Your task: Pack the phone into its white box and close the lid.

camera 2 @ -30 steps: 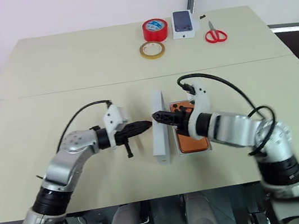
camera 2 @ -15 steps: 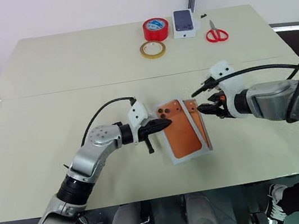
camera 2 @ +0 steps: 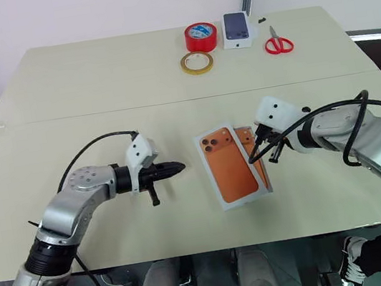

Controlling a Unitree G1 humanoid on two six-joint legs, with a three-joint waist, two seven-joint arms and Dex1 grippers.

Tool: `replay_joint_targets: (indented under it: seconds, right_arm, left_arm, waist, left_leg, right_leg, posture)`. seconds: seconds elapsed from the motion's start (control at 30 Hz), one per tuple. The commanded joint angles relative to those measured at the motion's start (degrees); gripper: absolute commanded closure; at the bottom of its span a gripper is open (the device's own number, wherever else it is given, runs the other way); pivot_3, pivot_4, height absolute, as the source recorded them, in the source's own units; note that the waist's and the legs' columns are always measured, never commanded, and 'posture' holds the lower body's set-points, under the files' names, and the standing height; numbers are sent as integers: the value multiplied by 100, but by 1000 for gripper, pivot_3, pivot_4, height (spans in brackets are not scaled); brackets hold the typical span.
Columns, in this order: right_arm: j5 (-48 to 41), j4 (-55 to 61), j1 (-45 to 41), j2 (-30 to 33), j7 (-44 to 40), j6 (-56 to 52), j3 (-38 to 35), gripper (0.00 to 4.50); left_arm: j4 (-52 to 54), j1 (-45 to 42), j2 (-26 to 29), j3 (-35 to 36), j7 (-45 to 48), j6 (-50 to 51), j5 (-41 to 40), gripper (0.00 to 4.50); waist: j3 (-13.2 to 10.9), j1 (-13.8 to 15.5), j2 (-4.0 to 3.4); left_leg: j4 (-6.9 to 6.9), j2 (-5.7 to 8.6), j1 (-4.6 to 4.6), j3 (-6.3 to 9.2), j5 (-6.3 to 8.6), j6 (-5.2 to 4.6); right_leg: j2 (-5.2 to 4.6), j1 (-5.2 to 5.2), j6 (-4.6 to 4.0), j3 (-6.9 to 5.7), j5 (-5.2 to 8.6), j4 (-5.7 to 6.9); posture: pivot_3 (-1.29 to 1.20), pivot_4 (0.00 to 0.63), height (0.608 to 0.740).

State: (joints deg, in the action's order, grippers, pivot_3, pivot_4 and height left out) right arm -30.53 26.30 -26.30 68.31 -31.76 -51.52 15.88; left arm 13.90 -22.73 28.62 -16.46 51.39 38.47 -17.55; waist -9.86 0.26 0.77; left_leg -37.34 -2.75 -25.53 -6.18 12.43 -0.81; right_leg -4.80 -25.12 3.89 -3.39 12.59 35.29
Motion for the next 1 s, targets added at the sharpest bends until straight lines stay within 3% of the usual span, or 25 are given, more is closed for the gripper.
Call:
replay_joint_targets:
  seconds: [0.03, 0.3, 1.0]
  right_arm:
    - [339, 155, 21, -112, -238, 72, -14, 4476]
    - [680, 411, 118, -365, -678, -53, -24, 4476]
    - [1321, 369, 451, -427, -1225, -62, -405, 4476]
  left_arm:
    - [140, -124, -127, -376, -132, -1, 219, 4500]
    - [-359, -443, -548, -929, -324, -68, 656, 4500]
    - [-962, -1028, -1432, -841, -548, -247, 685, 4500]
  waist:
    - [-1, 32, 1]
    - [0, 39, 1]
    - [0, 51, 1]
  left_leg:
    - [0, 0, 0, 0, 0, 0]
    - [-1, -2, 0, 1, 0, -1]
    - [-9, -1, 1, 4, -1, -2]
  right_leg:
    - [-1, 0, 0, 0, 0, -1]
    - [4, -1, -1, 0, -1, 3]
    - [8, 3, 1, -1, -1, 11]
  posture:
    - [0, 150, 740]
    - [0, 150, 740]
    - [0, 150, 740]
